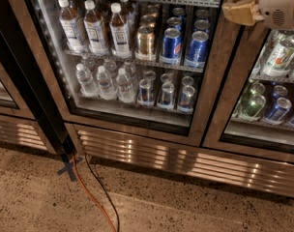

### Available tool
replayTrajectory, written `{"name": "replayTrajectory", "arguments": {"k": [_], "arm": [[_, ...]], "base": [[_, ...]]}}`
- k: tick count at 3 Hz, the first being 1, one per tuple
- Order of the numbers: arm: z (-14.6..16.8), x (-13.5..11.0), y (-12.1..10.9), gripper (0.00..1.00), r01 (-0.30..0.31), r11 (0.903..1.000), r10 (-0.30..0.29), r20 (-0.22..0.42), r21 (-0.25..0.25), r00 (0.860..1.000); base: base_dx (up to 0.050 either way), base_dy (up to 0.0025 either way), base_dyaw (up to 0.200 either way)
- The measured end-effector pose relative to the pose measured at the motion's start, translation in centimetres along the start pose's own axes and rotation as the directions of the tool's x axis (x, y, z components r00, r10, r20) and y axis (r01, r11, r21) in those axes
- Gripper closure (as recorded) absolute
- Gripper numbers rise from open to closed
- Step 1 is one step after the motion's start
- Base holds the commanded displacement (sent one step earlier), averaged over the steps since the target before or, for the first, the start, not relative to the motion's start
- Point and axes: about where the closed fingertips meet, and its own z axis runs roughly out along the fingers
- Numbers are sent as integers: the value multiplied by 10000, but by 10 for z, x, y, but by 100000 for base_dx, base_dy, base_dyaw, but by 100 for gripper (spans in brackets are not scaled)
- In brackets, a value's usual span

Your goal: Open left fridge door

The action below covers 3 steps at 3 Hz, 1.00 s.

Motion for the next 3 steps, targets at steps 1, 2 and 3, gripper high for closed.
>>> {"name": "replayTrajectory", "arguments": {"k": [1,2,3], "arm": [[-8,-6,18,100,244,9975,-245,-2,-656,9997],[-15,-11,32,100,409,9948,-412,-11,-934,9992],[-18,-12,35,100,410,9948,-413,-12,-935,9991]], "base": [[0,0,0],[0,0,0],[0,0,0]]}}
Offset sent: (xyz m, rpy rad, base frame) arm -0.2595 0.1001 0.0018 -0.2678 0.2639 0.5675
